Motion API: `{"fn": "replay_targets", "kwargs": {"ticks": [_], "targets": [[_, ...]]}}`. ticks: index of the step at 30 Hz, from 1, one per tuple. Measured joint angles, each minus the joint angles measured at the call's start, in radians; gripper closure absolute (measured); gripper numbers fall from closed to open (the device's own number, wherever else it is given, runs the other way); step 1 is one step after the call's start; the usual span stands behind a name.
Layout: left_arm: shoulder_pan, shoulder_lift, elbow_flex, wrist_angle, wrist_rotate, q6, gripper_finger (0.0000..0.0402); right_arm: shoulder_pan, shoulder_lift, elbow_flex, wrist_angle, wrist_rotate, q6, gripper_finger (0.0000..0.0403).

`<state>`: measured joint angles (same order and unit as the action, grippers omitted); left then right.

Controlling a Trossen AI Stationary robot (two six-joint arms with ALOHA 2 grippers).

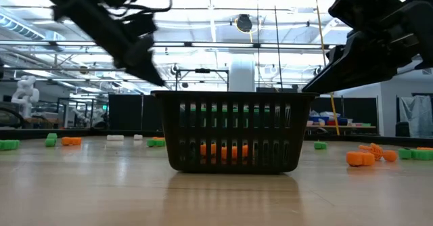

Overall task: Sort Halloween decoration
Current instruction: Put the white skeleton toy into the orange bin

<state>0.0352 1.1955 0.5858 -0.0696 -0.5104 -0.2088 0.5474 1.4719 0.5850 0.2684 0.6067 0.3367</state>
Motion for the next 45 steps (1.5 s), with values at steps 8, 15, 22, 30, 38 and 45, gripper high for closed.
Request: {"fn": "replay_targets", "kwargs": {"ticks": [8,15,22,30,38,45], "targets": [[0.048,-0.211,-0.167,-0.163,-0.015,-0.128,0.027,0.004,0.0,0.0,0.008,0.017,0.011,0.0314],[0.147,-0.222,-0.248,-0.149,0.086,-0.153,0.027,0.004,0.0,0.0,0.018,0.051,0.019,0.0314],[0.202,-0.221,-0.268,-0.16,0.077,-0.153,0.027,0.004,0.0,0.0,0.018,0.051,0.022,0.0314],[0.293,-0.214,-0.268,-0.203,0.12,-0.145,0.027,0.004,0.0,0.0,0.018,0.055,0.022,0.0314],[0.333,-0.127,-0.268,-0.172,0.18,-0.096,0.027,0.002,0.0,0.0,0.019,0.081,0.019,0.0314],[0.333,-0.04,-0.268,-0.113,0.208,-0.076,0.027,0.002,0.0,0.0,0.018,0.08,0.019,0.0314]]}}
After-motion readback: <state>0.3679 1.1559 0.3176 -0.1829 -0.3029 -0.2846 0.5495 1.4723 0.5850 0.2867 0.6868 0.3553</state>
